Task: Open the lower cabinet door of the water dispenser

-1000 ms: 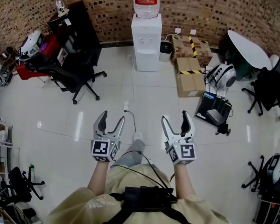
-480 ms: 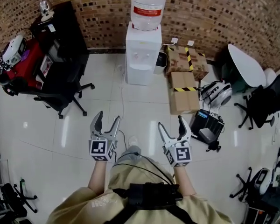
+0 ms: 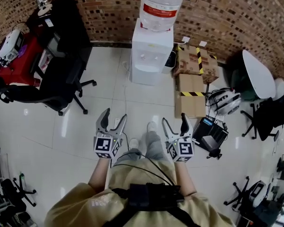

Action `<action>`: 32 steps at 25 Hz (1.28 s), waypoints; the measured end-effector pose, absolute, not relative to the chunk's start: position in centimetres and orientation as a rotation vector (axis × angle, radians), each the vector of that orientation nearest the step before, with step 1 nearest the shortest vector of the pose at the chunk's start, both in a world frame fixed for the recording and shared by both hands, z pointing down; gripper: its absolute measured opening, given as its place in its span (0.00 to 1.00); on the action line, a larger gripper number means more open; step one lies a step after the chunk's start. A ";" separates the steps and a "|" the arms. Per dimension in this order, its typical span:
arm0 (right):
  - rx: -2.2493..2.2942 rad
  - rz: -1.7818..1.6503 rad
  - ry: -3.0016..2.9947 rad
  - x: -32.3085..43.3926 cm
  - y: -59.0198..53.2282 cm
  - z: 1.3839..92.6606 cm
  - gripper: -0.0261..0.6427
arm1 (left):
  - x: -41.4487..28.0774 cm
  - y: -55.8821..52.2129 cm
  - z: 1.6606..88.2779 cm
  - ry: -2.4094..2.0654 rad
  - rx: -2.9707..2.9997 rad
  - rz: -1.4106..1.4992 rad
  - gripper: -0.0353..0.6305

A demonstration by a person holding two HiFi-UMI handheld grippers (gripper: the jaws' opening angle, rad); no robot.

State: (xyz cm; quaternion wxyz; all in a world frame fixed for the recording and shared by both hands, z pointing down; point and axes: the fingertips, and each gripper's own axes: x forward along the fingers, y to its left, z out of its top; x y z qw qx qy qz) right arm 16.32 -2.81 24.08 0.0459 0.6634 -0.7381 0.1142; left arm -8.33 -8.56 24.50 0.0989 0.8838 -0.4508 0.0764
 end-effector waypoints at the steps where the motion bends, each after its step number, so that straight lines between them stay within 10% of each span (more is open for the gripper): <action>1: 2.002 0.362 -2.256 16.8 -3.9 25.0 0.64 | -7.6 -9.3 25.2 -1.332 2.615 0.238 0.51; 32: 1.685 0.554 -2.167 32.8 -43.7 82.8 0.61 | 8.0 -33.5 66.4 -1.256 2.684 0.347 0.50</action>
